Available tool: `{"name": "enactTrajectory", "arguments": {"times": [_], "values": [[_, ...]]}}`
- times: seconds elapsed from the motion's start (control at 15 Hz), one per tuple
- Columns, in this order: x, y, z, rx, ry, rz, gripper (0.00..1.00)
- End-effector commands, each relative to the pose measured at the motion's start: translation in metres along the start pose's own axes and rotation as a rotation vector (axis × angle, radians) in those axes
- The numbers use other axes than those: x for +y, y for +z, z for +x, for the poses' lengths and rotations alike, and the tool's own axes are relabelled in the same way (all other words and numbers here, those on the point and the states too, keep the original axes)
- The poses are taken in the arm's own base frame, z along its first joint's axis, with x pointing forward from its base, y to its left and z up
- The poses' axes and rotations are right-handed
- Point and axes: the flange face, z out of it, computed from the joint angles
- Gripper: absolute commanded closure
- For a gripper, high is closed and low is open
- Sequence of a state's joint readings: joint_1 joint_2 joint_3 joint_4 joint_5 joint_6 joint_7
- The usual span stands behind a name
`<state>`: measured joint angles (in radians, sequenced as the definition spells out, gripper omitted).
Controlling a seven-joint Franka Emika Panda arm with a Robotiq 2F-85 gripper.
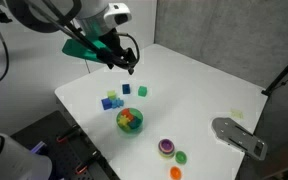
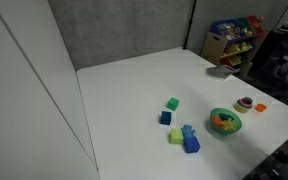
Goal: Place the light-blue item in the bowl
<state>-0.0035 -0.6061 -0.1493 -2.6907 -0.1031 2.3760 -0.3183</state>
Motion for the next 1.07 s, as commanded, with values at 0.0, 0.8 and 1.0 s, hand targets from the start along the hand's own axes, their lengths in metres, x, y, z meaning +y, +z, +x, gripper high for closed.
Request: {"name": "enactTrajectory", "arguments": {"times": [0.0,0.8,1.0], "values": [[0.0,-0.001,0.0,-0.001,0.0,0.0,0.0],[0.031,0.037,0.026,-0.056,0.048,0.043,0.0],[0.033,0.06,0.045,-0.066,0.07,0.091,0.0]]}}
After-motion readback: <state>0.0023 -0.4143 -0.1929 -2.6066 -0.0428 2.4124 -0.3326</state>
